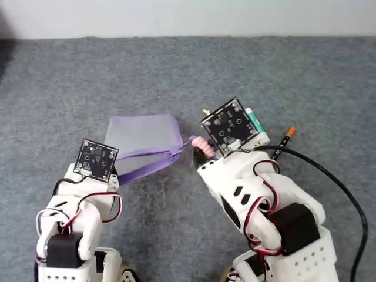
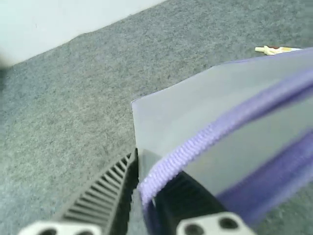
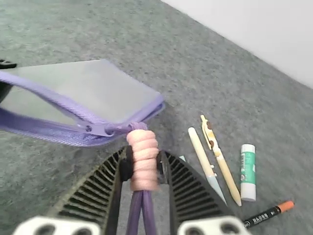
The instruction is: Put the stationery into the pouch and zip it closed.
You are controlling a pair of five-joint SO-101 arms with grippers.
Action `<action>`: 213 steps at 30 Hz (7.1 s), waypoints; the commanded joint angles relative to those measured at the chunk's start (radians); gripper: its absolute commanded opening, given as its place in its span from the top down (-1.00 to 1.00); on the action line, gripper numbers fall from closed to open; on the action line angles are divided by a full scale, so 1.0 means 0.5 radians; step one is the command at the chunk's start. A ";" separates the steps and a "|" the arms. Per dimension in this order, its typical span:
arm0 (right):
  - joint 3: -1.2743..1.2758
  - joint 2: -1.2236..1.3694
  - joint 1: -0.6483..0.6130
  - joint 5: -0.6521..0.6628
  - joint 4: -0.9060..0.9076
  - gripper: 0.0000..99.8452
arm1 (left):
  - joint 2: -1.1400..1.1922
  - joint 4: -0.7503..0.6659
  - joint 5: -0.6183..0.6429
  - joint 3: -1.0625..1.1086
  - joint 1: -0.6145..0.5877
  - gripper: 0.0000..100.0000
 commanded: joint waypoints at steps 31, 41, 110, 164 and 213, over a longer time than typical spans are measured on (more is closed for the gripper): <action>-0.080 0.870 0.634 -0.144 0.364 0.67 | 0.009 0.500 -0.018 -0.336 -0.021 0.98; -0.083 1.315 0.382 0.114 -0.081 0.66 | 0.252 0.749 0.068 -0.597 -0.021 0.98; -0.746 1.168 -0.112 -0.187 0.934 0.98 | 1.142 0.743 0.503 -1.174 -0.003 0.98; 0.862 0.087 -0.735 -0.123 -1.579 0.61 | 1.142 0.690 0.559 -1.174 -0.003 0.98; -0.230 0.993 0.311 -0.433 -0.091 0.59 | 1.123 0.700 0.559 -1.165 -0.003 0.98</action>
